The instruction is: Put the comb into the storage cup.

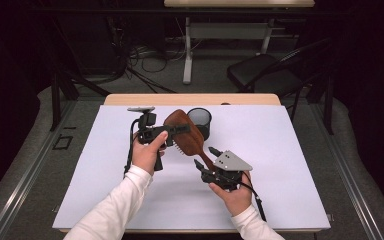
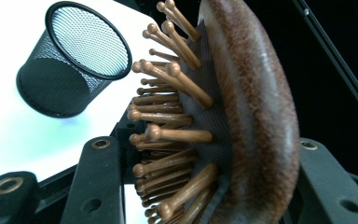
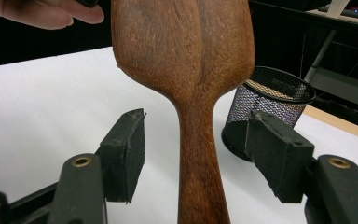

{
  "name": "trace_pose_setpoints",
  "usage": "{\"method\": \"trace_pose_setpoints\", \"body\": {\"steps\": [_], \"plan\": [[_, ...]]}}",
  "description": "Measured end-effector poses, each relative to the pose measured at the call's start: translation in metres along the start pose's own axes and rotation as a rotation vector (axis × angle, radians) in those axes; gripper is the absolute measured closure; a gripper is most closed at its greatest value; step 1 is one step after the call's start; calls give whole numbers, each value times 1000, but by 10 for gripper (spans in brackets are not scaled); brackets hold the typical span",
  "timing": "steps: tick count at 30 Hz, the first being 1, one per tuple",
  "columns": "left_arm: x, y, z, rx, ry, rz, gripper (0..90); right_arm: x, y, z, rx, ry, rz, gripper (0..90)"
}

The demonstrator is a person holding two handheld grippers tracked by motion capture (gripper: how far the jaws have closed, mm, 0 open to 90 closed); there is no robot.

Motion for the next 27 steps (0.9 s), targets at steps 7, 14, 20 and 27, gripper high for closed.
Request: {"method": "trace_pose_setpoints", "body": {"steps": [7, 14, 20, 27], "plan": [[-1, 5, -6, -12, 6, 26, 507, -3, 3, 3, -4, -15, -1, 374], [-2, 10, -11, -24, 24, 48, 506, -4, 4, 3, 22, 0, 2, 376], [-3, 16, -17, -30, 55, 77, 507, -6, 5, 7, 37, -14, 12, 346], [-7, 23, -21, -22, 61, 106, 506, -9, 6, 12, 79, -15, 6, 286]]}}
Point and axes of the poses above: each handheld gripper's, and its own axes: x roughly forward along the jaws, y roughly out of its top, z roughly to its right, the point moved 7 cm from there along x, roughly forward along the jaws, and after that the axes turned 13 degrees about y, right-handed, at the moved point
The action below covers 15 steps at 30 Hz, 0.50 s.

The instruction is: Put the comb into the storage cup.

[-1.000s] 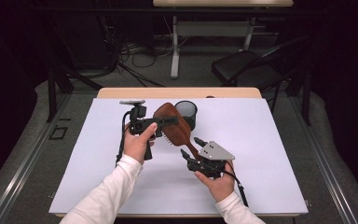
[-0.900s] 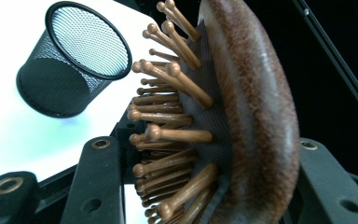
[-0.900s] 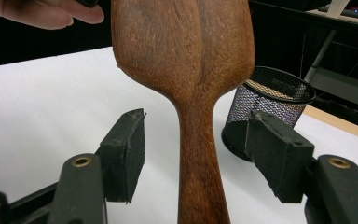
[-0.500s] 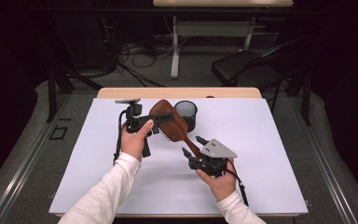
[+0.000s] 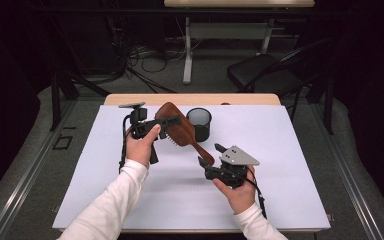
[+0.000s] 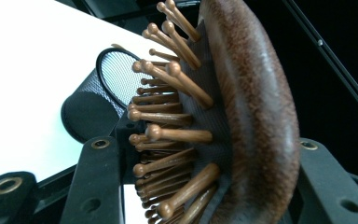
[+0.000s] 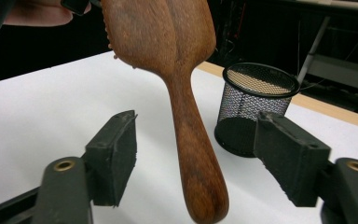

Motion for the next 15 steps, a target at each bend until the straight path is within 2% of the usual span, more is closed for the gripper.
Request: {"method": "trace_pose_setpoints", "body": {"steps": [7, 9, 11, 13, 15], "plan": [[-3, 7, 0, 4, 9, 24, 505, 1, 0, 0, 20, -20, -14, 152], [-3, 9, 0, 7, 14, 32, 504, 2, 1, 0, 19, -29, -25, 139], [-3, 11, 0, 6, 14, 38, 504, 2, 0, 0, 21, -39, -45, 84], [-4, 13, 0, 5, 17, 38, 504, 3, -2, -2, 33, -1, -65, 8], [-4, 15, 1, 10, 23, 45, 504, 5, -3, -5, 26, 25, -84, 0]]}}
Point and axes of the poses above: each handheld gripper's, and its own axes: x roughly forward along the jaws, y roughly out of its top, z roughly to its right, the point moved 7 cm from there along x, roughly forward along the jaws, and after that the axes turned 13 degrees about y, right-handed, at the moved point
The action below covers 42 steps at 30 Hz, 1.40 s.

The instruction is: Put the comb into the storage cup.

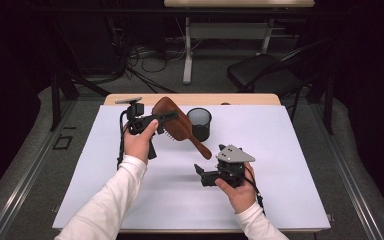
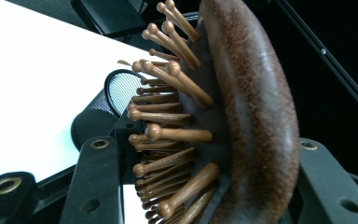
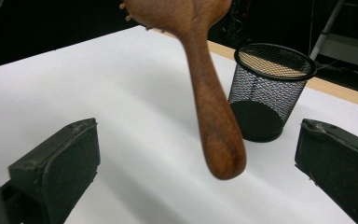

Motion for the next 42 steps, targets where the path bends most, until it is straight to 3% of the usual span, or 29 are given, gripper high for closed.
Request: {"method": "trace_pose_setpoints", "body": {"steps": [5, 25, 42], "plan": [[-1, 6, 3, 7, 2, 11, 504, 1, 0, -4, -7, 20, 1, 0], [2, 22, 12, 43, 44, 21, 504, -3, 4, 1, 13, -16, 21, 0], [0, 51, 20, 51, 74, 55, 503, -5, 4, 8, 38, -22, 19, 0]]}}
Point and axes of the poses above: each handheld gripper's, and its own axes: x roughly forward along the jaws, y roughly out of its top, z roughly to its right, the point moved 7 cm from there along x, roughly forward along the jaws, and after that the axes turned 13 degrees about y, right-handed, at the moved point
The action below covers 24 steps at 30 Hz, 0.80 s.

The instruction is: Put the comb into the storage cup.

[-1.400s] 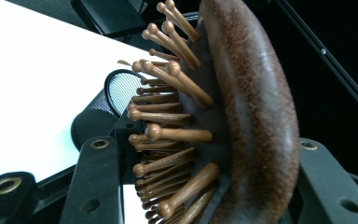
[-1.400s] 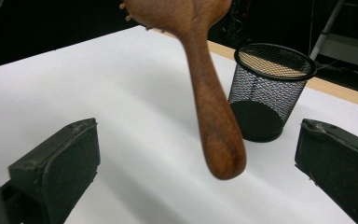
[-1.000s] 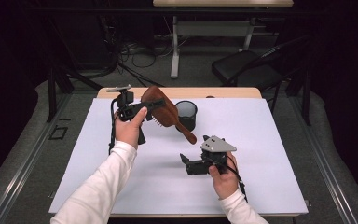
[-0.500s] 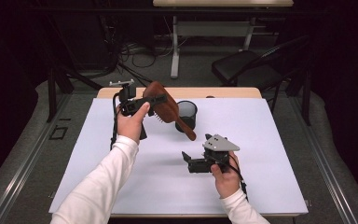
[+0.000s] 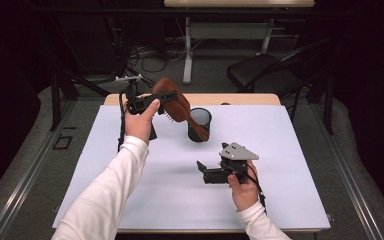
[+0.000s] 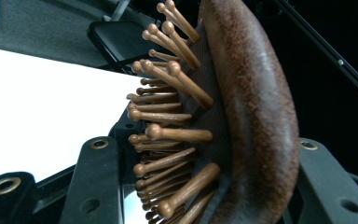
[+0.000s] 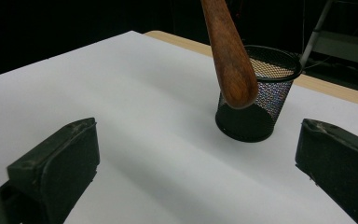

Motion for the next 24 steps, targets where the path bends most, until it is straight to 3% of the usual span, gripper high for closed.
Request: {"method": "trace_pose_setpoints", "body": {"steps": [24], "plan": [[0, 32, 11, 10, 37, 41, 503, -5, 0, 7, 21, -2, 12, 0]]}}
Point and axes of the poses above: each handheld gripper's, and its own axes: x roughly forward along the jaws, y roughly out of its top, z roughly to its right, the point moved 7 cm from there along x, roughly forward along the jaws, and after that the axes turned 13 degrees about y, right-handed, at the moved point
